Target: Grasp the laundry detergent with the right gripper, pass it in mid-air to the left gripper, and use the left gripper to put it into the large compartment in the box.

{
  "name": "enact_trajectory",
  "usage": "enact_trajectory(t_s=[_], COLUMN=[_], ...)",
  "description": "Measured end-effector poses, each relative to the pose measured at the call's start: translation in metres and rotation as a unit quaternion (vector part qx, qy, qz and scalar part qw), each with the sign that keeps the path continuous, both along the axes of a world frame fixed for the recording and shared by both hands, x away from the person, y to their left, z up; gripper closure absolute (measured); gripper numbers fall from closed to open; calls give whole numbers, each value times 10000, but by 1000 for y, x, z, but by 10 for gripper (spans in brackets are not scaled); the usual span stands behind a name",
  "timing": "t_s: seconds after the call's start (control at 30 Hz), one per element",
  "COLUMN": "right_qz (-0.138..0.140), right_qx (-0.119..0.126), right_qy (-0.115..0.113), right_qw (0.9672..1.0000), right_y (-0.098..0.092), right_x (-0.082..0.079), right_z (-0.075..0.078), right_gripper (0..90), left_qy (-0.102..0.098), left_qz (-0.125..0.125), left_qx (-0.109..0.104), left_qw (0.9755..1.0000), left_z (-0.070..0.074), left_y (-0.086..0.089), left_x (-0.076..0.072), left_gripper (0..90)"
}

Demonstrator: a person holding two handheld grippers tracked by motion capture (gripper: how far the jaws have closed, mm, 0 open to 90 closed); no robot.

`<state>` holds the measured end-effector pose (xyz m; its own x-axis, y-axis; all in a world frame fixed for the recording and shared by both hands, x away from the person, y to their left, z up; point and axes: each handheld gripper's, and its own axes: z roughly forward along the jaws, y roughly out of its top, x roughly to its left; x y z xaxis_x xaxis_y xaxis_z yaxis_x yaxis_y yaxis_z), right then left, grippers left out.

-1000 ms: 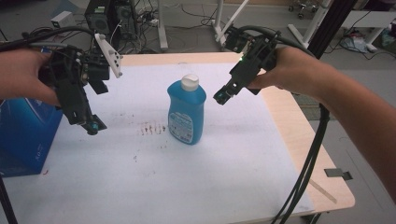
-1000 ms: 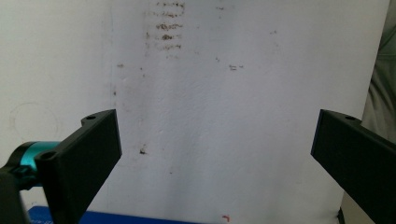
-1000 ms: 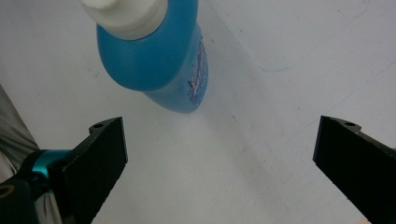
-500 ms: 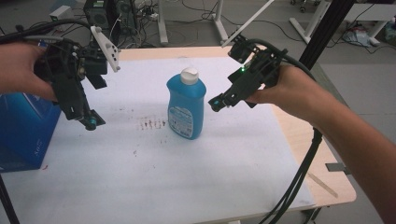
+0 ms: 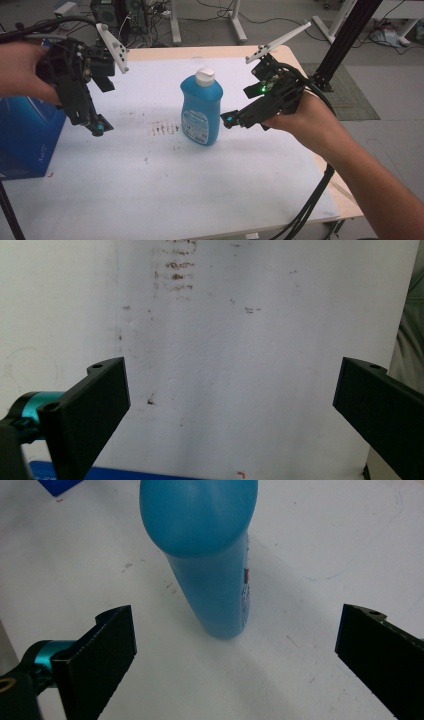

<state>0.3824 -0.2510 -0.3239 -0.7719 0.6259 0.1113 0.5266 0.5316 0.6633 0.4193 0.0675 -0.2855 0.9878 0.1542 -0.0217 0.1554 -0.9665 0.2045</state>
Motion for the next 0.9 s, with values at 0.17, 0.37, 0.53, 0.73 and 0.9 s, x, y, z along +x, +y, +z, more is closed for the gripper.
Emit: enact_trajectory(t_s=[0.17, 0.37, 0.53, 0.73, 0.9], right_qz=[-31, -68, -114, -132, -134], right_qx=[137, 268, 431, 542, 594], right_qy=[-28, -118, -232, -332, -486], right_qw=[9999, 9995, 9987, 9979, 9970], right_y=[0, 0, -2, -1, 5], right_x=[-4, -8, -11, -11, -12], right_z=[-10, -19, -25, -34, -42], right_gripper=[23, 22, 23, 23, 22], left_qy=[15, 29, 29, 21, 15], left_qz=[-5, 19, 16, 17, 32], left_qx=[3, 5, 17, 15, 2], left_qw=[10000, 10000, 10000, 10000, 10000], left_z=[-1, -2, -2, -2, -3], left_y=[0, 0, 0, -1, -1], left_x=[0, 1, 2, 1, 1], left_gripper=[16, 17, 16, 16, 17])
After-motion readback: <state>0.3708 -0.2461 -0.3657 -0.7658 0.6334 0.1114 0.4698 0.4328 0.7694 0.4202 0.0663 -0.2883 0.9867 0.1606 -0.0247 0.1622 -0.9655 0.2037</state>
